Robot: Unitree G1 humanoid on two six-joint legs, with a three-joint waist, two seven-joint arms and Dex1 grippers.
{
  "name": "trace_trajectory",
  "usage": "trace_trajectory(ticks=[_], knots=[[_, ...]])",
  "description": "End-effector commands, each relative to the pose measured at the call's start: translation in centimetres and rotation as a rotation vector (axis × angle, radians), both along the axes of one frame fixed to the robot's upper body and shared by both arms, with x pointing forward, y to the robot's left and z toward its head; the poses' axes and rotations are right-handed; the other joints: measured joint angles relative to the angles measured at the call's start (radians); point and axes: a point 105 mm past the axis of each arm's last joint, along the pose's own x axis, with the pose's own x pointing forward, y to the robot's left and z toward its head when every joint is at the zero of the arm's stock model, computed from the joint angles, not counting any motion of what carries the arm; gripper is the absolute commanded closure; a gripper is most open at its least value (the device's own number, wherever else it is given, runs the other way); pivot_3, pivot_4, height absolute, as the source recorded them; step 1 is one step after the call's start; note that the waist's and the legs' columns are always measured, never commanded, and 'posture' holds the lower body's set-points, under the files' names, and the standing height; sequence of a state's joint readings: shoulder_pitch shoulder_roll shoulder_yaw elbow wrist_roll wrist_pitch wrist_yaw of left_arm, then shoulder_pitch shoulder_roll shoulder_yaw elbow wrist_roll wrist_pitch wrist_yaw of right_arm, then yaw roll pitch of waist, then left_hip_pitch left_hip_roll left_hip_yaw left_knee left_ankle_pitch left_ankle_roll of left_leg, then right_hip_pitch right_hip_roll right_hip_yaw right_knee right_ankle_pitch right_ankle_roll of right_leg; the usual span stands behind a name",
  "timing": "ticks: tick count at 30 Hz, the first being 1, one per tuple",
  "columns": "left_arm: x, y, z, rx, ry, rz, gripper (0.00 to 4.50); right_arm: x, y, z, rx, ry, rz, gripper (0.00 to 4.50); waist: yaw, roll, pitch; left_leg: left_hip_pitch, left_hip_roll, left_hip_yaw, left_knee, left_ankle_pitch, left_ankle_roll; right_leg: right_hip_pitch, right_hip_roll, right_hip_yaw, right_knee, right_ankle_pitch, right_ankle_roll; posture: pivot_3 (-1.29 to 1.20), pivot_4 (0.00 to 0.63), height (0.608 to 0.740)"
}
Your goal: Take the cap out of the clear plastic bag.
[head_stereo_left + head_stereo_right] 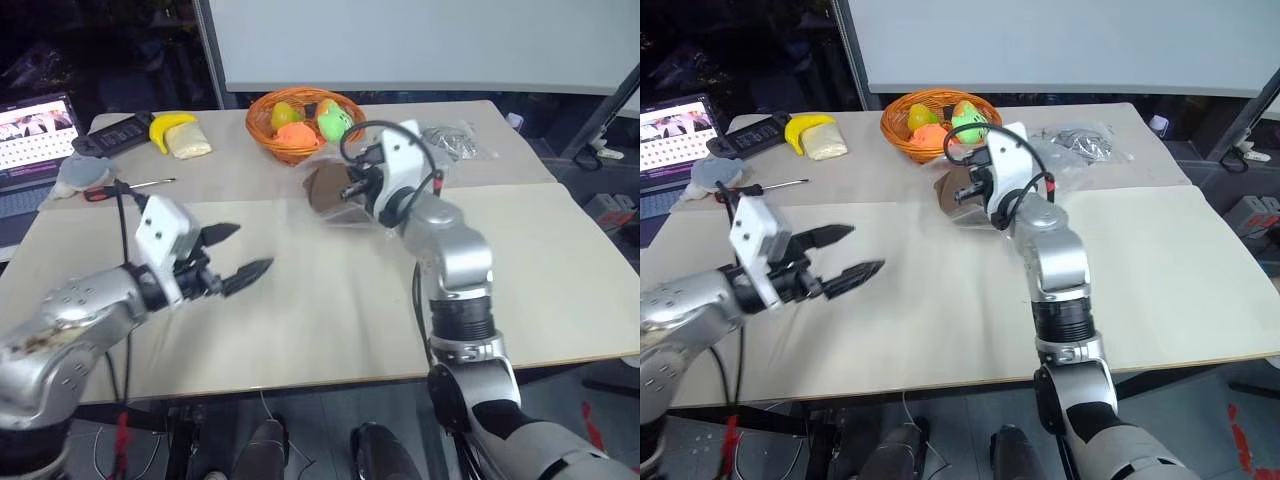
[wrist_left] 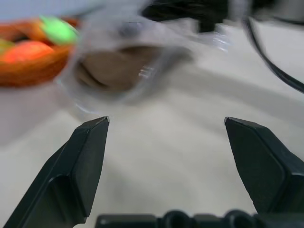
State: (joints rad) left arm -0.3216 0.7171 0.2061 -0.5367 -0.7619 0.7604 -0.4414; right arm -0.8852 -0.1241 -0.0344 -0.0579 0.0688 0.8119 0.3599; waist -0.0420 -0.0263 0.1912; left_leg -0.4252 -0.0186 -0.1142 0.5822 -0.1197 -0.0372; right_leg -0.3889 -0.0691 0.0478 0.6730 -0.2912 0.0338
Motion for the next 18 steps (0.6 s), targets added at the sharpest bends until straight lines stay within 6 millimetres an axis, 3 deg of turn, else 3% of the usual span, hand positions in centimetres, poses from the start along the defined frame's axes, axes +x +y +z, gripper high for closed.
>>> trace_trajectory(ticks=[1, 5, 9, 13, 18], knots=[[2.9, -1.6, 2.2, -0.305, 0.012, 0.100, 0.31, -2.6, 1.7, 0.6, -0.098, -0.061, 0.158, 4.45, 0.001, 0.000, 0.000, -0.001, 0.000, 0.000, 0.000, 0.000, 0.000, -0.001, 0.000, 0.000, 0.000, 0.000, 0.000, 0.00, 0.150, 0.740], [3.8, -4.6, 3.2, -0.590, 0.138, 0.043, 0.31, -4.0, 2.1, -1.2, -0.179, -0.039, 0.215, 4.45, -0.003, -0.001, -0.001, -0.005, 0.000, 0.000, 0.008, -0.003, 0.003, 0.000, 0.000, -0.001, 0.001, 0.000, 0.001, 0.00, 0.150, 0.740], [4.3, -7.5, 0.0, -0.776, 0.482, -0.017, 0.31, -4.3, 2.0, -1.6, -0.216, -0.048, 0.200, 4.45, -0.006, -0.002, -0.001, -0.005, -0.002, 0.000, 0.010, -0.003, 0.003, -0.001, -0.002, -0.001, 0.003, -0.001, 0.002, 0.00, 0.150, 0.740], [4.8, -6.5, -2.6, -0.848, 0.652, 0.080, 0.31, -4.1, 2.2, -1.3, -0.206, -0.053, 0.190, 4.45, -0.007, -0.002, -0.001, -0.004, -0.002, 0.000, 0.011, -0.003, 0.003, -0.001, -0.001, -0.001, 0.005, -0.001, 0.002, 0.00, 0.150, 0.740], [3.6, -4.2, -1.8, -0.864, 0.647, 0.094, 0.31, -3.8, 1.9, -1.6, -0.216, -0.047, 0.177, 4.45, 0.001, -0.002, -0.001, -0.004, -0.002, 0.000, 0.012, -0.003, 0.002, 0.000, -0.001, -0.001, 0.006, -0.001, 0.002, 0.00, 0.150, 0.740]])
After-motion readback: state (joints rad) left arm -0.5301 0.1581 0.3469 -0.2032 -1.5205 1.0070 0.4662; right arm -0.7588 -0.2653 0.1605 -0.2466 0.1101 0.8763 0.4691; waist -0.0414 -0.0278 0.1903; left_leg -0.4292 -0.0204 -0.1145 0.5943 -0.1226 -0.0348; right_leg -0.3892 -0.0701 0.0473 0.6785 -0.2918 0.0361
